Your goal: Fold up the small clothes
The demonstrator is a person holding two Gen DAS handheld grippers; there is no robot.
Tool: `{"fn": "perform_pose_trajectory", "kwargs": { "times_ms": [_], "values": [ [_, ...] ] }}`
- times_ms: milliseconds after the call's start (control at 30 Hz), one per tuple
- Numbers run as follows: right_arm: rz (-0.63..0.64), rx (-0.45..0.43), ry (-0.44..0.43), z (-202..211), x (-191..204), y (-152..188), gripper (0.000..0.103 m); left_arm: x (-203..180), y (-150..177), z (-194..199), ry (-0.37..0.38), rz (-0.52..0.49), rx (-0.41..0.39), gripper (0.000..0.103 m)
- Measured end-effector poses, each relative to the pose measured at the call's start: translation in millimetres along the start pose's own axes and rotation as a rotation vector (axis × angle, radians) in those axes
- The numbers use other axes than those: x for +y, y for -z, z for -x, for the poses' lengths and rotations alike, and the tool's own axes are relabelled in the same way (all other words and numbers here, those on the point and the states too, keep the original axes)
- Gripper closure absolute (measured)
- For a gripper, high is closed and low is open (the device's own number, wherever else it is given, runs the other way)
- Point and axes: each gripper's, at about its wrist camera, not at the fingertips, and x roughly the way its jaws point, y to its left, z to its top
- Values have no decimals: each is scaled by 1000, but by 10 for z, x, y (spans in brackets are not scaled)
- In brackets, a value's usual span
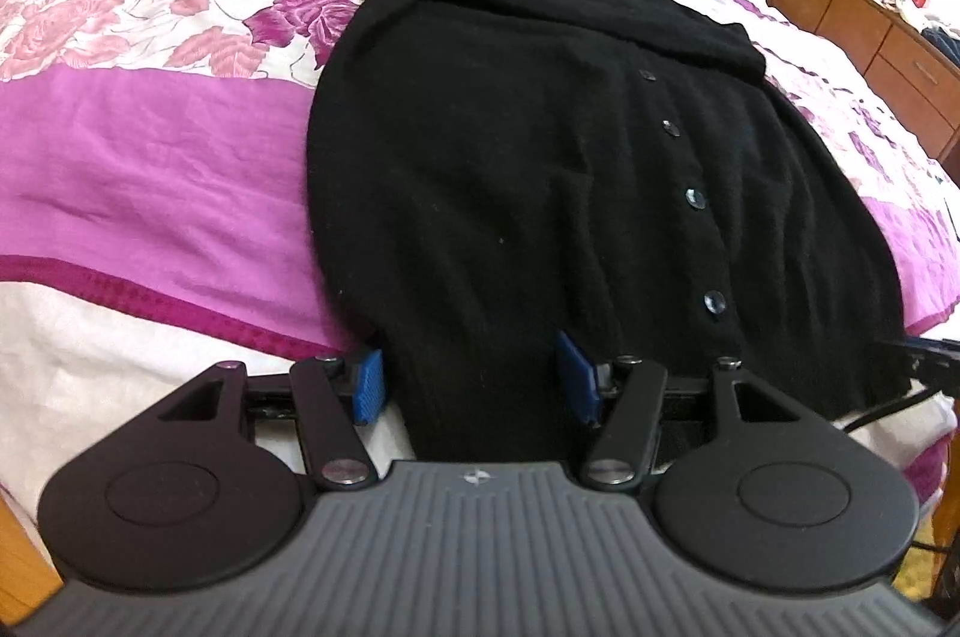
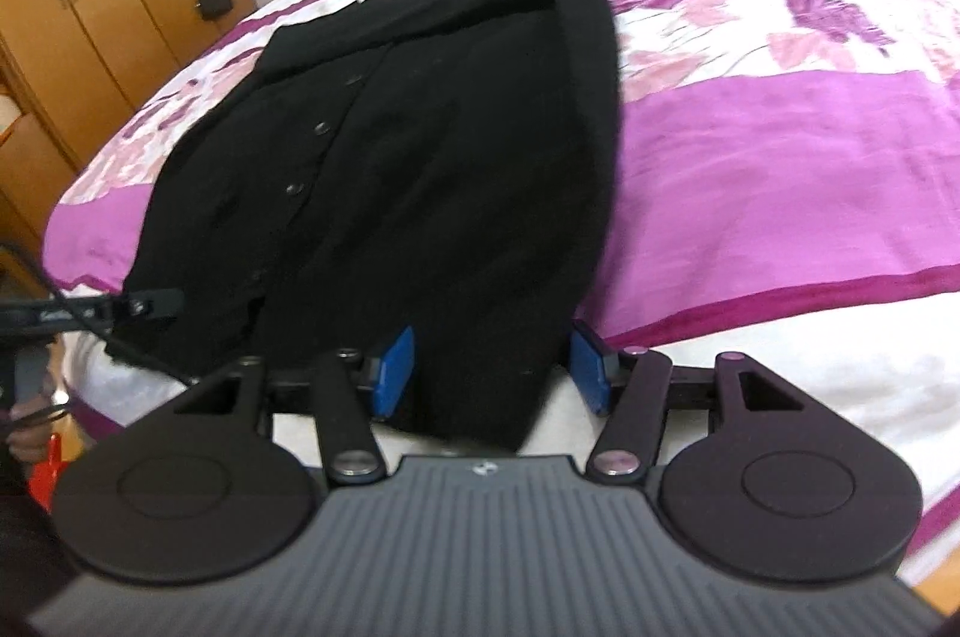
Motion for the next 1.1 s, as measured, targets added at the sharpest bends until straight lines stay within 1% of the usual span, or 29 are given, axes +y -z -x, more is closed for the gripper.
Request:
{"fn": "perform_pose_trajectory", "kwargs": {
  "times_ms": [133, 300, 400, 500, 533, 567, 600, 633, 667, 700, 733, 767, 800, 900, 933, 1033, 1100],
  "values": [
    [6, 7, -21, -83, 18, 17, 44, -32, 5, -68, -11, -19, -8, 39],
    [53, 8, -6, -130, 91, 68, 44, -33, -8, -129, -19, 2, 2, 38],
    [49, 4, -16, -122, 108, 97, 44, -5, -8, -108, 0, 9, 10, 38],
    [49, 9, -64, -119, 129, 117, 46, 28, 15, -63, 49, 17, 11, 38],
    [49, 13, -80, -122, 140, 127, 48, 28, 28, -51, 55, 16, 7, 38],
    [45, 18, -92, -131, 144, 133, 57, 30, 40, -45, 52, 23, -2, 39],
    [28, 25, -106, -145, 135, 137, 69, 35, 45, -47, 48, 33, -9, 39],
    [6, 28, -123, -159, 116, 139, 74, 46, 54, -46, 47, 41, -13, 40],
    [-19, 30, -136, -172, 92, 142, 84, 51, 55, -53, 46, 43, -18, 42],
    [-45, 26, -144, -175, 62, 147, 87, 47, 54, -60, 41, 37, -17, 45],
    [-63, 16, -148, -161, 43, 154, 89, 40, 52, -57, 30, 28, -15, 52],
    [-68, 4, -151, -137, 38, 157, 92, 44, 52, -48, 34, 28, -9, 56],
    [-66, -8, -154, -107, 40, 158, 92, 63, 41, -38, 61, 41, 7, 58],
    [-50, -44, -166, -18, 57, 151, 93, 152, -7, -39, 142, 116, 74, 59],
    [-51, -52, -171, -4, 55, 142, 94, 165, -20, -49, 161, 123, 93, 59],
    [-70, -64, -194, 2, 51, 116, 94, 137, -18, -67, 176, 107, 123, 58],
    [-97, -61, -221, 4, 27, 102, 94, 113, 6, -57, 176, 102, 124, 58]
  ]
}}
